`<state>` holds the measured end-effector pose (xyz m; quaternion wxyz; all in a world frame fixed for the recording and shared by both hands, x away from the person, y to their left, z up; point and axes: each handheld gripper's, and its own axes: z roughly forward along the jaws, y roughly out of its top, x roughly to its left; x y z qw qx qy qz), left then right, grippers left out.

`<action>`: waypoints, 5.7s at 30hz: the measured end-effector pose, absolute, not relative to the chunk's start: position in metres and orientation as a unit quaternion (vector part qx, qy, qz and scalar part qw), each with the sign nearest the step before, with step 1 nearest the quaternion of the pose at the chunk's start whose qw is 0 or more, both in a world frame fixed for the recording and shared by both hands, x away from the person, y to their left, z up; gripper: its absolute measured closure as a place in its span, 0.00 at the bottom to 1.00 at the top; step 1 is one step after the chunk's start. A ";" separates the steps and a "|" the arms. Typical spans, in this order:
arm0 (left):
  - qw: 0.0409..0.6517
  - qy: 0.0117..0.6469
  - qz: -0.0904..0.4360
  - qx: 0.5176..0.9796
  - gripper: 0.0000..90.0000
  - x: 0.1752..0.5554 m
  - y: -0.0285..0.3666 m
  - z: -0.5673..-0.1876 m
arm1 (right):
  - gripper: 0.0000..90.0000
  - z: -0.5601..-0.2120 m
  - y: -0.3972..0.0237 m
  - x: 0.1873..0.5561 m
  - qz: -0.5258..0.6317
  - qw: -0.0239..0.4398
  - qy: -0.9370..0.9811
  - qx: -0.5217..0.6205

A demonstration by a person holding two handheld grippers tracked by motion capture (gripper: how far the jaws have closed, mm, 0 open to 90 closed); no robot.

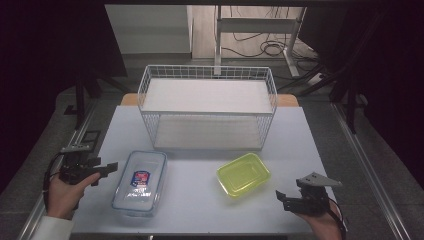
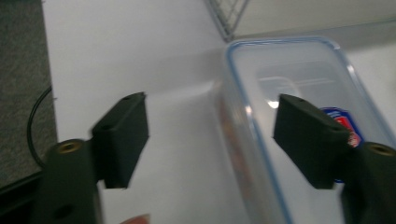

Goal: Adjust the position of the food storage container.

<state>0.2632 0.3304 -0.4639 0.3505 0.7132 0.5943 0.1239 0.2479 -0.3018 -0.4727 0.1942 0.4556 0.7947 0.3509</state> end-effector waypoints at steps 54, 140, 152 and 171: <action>0.309 0.466 0.021 0.829 1.00 0.336 0.212 -0.485 | 0.18 -0.475 -0.302 0.248 0.341 0.193 0.802 0.450; 0.279 0.505 0.028 0.816 1.00 0.223 0.265 -0.498 | 0.19 -0.461 -0.297 0.244 0.370 0.202 0.789 0.448; 0.346 0.525 0.046 0.777 1.00 0.201 0.299 -0.476 | 0.19 -0.455 -0.295 0.241 0.386 0.199 0.784 0.443; 0.304 0.591 0.057 0.745 1.00 0.280 0.324 -0.498 | 0.19 -0.449 -0.281 0.237 0.400 0.188 0.789 0.426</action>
